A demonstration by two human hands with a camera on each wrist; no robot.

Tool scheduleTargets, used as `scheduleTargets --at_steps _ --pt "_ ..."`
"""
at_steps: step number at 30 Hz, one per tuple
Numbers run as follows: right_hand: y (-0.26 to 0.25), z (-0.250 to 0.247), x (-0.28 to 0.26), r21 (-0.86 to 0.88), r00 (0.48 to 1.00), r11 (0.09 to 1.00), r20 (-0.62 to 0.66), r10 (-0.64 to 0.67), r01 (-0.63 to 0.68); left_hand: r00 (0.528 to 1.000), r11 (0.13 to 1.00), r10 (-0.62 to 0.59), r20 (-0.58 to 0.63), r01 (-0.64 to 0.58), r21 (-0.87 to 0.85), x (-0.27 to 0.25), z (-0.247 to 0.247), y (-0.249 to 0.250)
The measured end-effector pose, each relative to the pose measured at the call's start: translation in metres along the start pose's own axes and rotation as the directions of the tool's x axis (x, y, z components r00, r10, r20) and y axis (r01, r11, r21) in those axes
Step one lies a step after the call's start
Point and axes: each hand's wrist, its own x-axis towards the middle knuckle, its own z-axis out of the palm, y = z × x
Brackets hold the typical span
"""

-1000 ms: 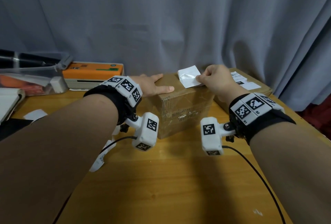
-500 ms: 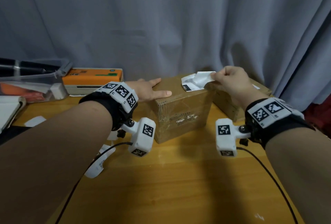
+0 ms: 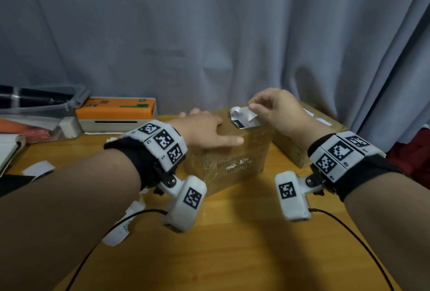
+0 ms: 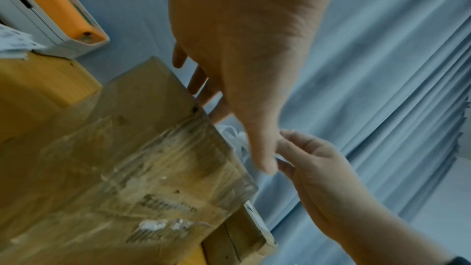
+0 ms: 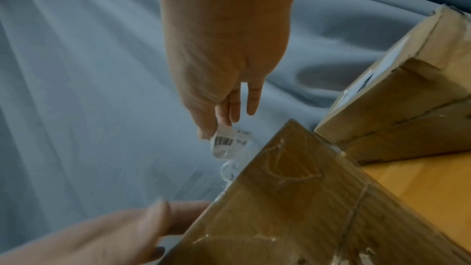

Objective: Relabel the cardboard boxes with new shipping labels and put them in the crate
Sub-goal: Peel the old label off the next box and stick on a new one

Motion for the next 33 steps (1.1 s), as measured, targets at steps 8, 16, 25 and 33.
scheduleTargets --at_steps 8,16,25,33 --pt "-0.018 -0.012 0.000 0.168 0.997 0.985 -0.070 0.045 -0.033 0.993 0.993 0.117 0.021 -0.117 -0.015 -0.004 -0.009 -0.018" --pt "-0.023 -0.003 0.006 0.070 0.992 0.990 0.051 0.119 -0.123 0.973 0.807 0.026 -0.228 -0.155 -0.569 -0.002 0.001 -0.001" --pt "-0.026 0.013 0.030 -0.381 0.884 0.917 0.380 0.272 -0.118 0.992 0.944 0.087 -0.091 -0.112 -0.311 0.007 0.004 -0.008" --pt "-0.030 0.016 0.032 -0.433 0.884 0.899 0.393 0.254 -0.065 0.991 0.943 0.102 -0.084 -0.123 -0.309 0.014 0.010 -0.017"
